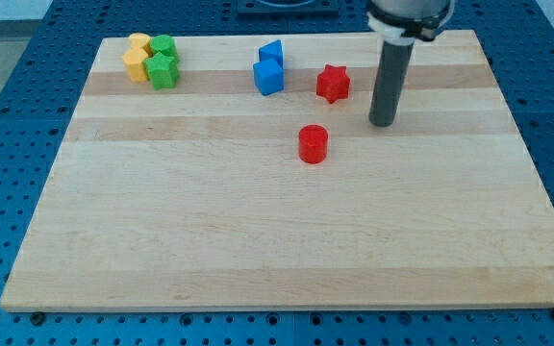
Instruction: Push red star to the red circle
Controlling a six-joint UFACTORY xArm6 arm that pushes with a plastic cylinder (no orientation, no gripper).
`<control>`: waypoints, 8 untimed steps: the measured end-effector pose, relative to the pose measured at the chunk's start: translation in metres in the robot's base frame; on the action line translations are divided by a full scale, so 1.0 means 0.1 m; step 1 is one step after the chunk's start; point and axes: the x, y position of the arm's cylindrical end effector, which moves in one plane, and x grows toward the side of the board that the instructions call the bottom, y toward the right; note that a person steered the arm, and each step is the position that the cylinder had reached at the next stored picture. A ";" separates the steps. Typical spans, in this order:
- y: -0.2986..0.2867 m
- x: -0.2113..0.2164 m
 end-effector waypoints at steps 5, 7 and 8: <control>-0.63 -1.03; -0.63 -0.51; -0.63 -0.25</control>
